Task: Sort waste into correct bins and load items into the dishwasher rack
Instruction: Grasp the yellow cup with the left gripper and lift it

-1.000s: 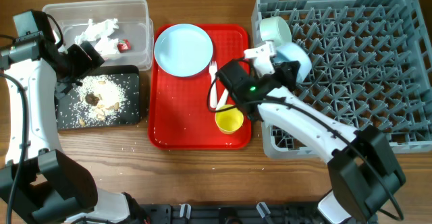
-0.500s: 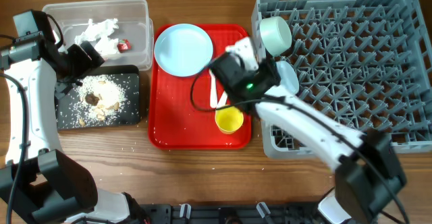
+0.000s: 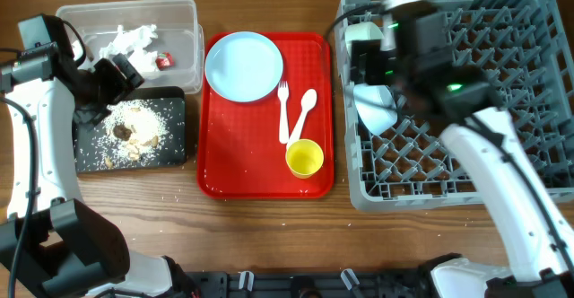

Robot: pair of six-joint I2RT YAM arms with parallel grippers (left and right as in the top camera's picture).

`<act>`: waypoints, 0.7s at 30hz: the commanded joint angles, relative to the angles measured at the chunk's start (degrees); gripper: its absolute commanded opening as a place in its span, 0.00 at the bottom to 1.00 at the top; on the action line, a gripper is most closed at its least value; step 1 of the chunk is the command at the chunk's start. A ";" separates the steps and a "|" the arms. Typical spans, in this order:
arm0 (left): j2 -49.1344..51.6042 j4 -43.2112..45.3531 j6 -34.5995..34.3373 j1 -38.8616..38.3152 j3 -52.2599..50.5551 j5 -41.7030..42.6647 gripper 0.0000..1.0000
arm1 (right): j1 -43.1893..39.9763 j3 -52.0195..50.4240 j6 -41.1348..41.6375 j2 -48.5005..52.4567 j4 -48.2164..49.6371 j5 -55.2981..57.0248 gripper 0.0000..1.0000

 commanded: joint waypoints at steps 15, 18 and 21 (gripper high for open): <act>10.34 3.02 -2.84 -48.89 -2.56 1.29 0.79 | -12.24 0.37 0.57 -3.19 -5.40 -12.33 0.98; 13.86 2.34 -3.17 -50.45 -2.56 1.31 0.69 | -12.24 0.11 0.55 -3.17 -5.92 -12.31 0.98; 15.32 0.90 -3.15 -50.77 -2.56 1.33 0.55 | -12.24 0.11 0.50 -2.93 -5.95 -12.31 0.98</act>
